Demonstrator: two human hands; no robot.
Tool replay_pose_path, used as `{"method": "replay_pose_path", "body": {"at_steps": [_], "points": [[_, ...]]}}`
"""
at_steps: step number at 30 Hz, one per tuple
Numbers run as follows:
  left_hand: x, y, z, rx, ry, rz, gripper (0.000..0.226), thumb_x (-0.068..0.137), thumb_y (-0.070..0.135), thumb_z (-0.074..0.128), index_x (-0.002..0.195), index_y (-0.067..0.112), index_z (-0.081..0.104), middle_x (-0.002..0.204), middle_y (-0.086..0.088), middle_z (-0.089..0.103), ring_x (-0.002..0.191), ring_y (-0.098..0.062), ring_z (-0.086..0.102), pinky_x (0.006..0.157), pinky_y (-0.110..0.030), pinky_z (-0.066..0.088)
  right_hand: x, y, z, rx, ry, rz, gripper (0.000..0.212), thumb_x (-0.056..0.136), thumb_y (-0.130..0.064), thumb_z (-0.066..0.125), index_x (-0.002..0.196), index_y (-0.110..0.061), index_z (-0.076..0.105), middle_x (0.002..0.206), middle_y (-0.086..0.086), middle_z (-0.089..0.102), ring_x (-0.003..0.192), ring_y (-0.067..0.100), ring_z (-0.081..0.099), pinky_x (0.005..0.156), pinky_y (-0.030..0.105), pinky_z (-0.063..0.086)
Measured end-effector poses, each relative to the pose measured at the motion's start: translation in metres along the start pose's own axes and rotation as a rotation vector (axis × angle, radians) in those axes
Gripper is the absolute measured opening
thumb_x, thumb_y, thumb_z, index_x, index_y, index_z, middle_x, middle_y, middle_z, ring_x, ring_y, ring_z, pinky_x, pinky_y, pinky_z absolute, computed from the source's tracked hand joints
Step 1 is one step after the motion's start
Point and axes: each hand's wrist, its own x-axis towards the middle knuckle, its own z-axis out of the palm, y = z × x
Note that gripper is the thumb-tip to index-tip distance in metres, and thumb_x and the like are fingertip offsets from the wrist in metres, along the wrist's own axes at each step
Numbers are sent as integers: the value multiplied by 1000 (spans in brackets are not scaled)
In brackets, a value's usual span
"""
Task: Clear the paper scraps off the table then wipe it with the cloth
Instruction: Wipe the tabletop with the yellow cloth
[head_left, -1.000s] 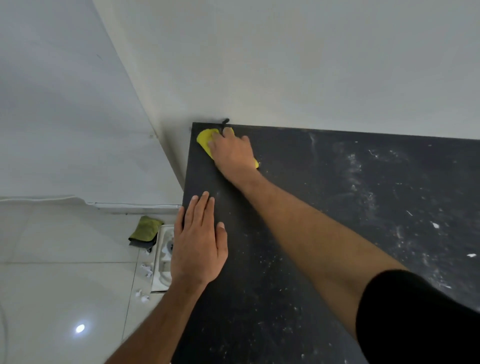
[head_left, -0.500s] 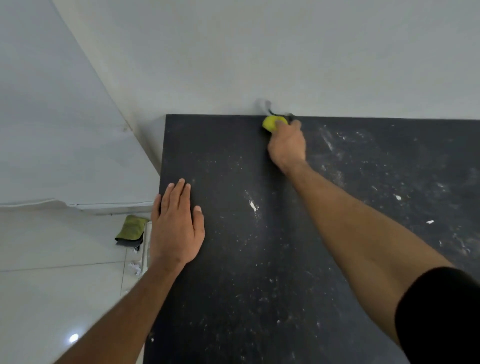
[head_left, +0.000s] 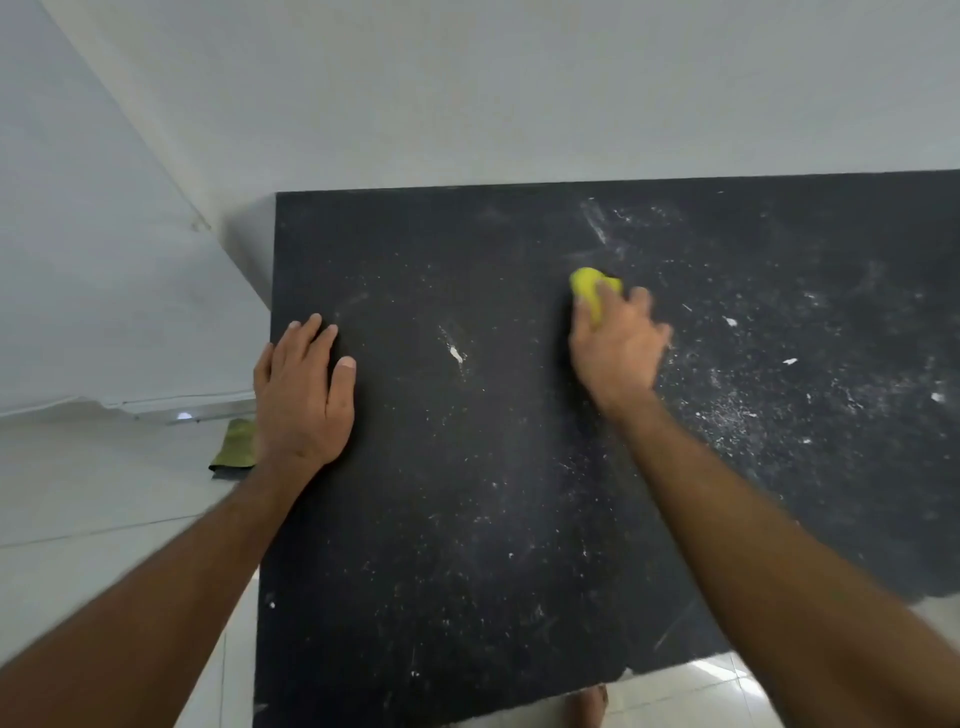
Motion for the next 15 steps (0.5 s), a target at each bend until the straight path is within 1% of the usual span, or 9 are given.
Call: {"method": "replay_pose_path", "body": {"at_steps": [2, 4, 5, 7, 9, 11, 12, 13, 15], "points": [[1, -1, 1, 1, -2, -11, 63, 103, 44, 25, 151, 10, 47, 163, -8, 37, 154, -24, 25, 126, -45, 14, -49, -50, 2, 27, 14, -284, 28, 98, -35, 51, 123, -22, 54, 105, 12, 58, 83, 36, 58, 71, 45, 43], [-2, 1, 0, -1, 16, -2, 65, 102, 45, 22, 150, 8, 48, 162, -9, 38, 153, -25, 27, 126, -45, 15, -124, -84, 0, 37, -192, -597, 34, 97, -37, 50, 127, -22, 54, 103, 10, 54, 81, 33, 57, 71, 43, 39], [-3, 1, -1, 0, 19, 1, 66, 102, 45, 21, 150, 8, 48, 162, -9, 38, 153, -26, 27, 126, -45, 14, -147, -84, 1, 41, -260, -683, 36, 96, -38, 52, 128, -21, 55, 102, 10, 53, 80, 32, 56, 72, 43, 37], [-2, -2, 0, 22, 3, 6, 64, 103, 44, 22, 151, 9, 47, 163, -8, 37, 154, -25, 25, 126, -44, 14, -143, -50, 9, 20, -167, -611, 34, 94, -37, 55, 124, -22, 57, 97, 11, 53, 78, 32, 54, 70, 42, 36], [-2, -3, 3, 70, -14, 25, 60, 105, 42, 26, 152, 11, 45, 163, -6, 36, 154, -24, 25, 127, -45, 13, -105, 1, 12, -97, -27, -289, 33, 96, -38, 50, 125, -23, 57, 100, 13, 55, 84, 34, 55, 73, 44, 38], [-2, -2, 5, 114, -26, 54, 55, 107, 40, 31, 152, 12, 44, 163, -6, 35, 154, -25, 25, 126, -47, 12, -71, 45, 1, -122, -27, 8, 36, 98, -38, 46, 129, -21, 56, 109, 16, 55, 96, 37, 56, 82, 49, 40], [-1, -2, 5, 124, -31, 63, 54, 107, 39, 32, 152, 12, 44, 163, -6, 35, 154, -25, 25, 126, -48, 12, -67, 49, -5, -89, -39, 72, 37, 99, -37, 46, 130, -20, 55, 111, 16, 54, 100, 38, 55, 86, 50, 39], [-1, 0, 4, 126, -35, 65, 54, 107, 38, 33, 153, 12, 44, 164, -6, 35, 154, -25, 25, 126, -49, 13, -72, 41, -9, -79, -15, 72, 37, 99, -36, 46, 130, -19, 55, 112, 16, 54, 100, 38, 56, 86, 50, 39], [-2, 1, 4, 115, -33, 63, 55, 107, 39, 30, 152, 12, 44, 164, -6, 35, 154, -24, 25, 127, -49, 13, -111, -3, -14, -53, 11, -93, 37, 97, -37, 46, 128, -20, 56, 108, 14, 54, 92, 35, 56, 80, 47, 40]]}}
